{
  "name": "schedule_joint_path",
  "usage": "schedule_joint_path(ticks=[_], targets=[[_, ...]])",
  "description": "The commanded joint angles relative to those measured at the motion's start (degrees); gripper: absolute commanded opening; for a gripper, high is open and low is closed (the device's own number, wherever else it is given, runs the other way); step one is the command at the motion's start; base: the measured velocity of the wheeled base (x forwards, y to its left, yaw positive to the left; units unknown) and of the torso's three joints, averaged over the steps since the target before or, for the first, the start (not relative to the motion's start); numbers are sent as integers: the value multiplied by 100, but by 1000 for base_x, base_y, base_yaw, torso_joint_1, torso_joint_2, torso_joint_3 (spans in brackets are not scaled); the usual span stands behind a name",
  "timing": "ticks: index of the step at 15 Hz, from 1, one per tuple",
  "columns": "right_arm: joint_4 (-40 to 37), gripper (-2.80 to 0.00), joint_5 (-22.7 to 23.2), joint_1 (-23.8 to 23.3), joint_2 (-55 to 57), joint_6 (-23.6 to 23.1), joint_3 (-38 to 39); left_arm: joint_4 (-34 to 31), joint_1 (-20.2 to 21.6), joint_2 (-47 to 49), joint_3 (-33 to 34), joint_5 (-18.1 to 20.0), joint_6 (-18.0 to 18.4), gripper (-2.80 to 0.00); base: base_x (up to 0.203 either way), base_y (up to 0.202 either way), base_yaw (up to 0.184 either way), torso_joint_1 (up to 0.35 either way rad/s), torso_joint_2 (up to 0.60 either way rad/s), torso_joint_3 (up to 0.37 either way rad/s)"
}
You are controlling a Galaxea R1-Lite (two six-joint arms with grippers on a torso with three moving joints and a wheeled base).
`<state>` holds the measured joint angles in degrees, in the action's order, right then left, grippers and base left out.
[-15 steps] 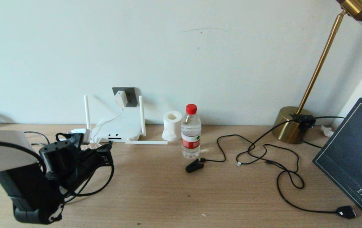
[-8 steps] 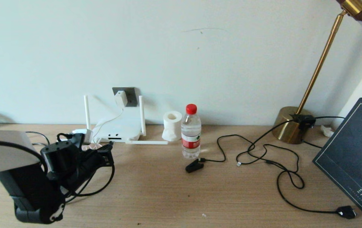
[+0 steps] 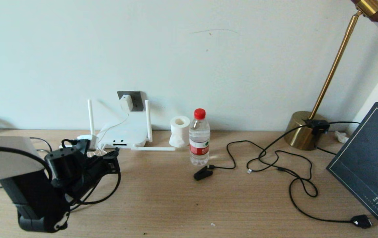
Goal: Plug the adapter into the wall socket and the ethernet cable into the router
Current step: Align cable and router interface
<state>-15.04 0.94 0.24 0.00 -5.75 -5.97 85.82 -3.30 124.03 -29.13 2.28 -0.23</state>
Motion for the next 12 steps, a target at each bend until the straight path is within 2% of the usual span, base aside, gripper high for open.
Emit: schedule_joint_path(ticks=[1, 12], targets=[[-7, -280, 3, 2, 9, -13, 0, 49, -4, 51, -32, 1, -4, -280, 0, 0, 0, 0, 0, 0], [-7, -280, 3, 2, 9, -5, 0, 47, 5, 51, -84, 1, -4, -280, 0, 0, 0, 0, 0, 0]])
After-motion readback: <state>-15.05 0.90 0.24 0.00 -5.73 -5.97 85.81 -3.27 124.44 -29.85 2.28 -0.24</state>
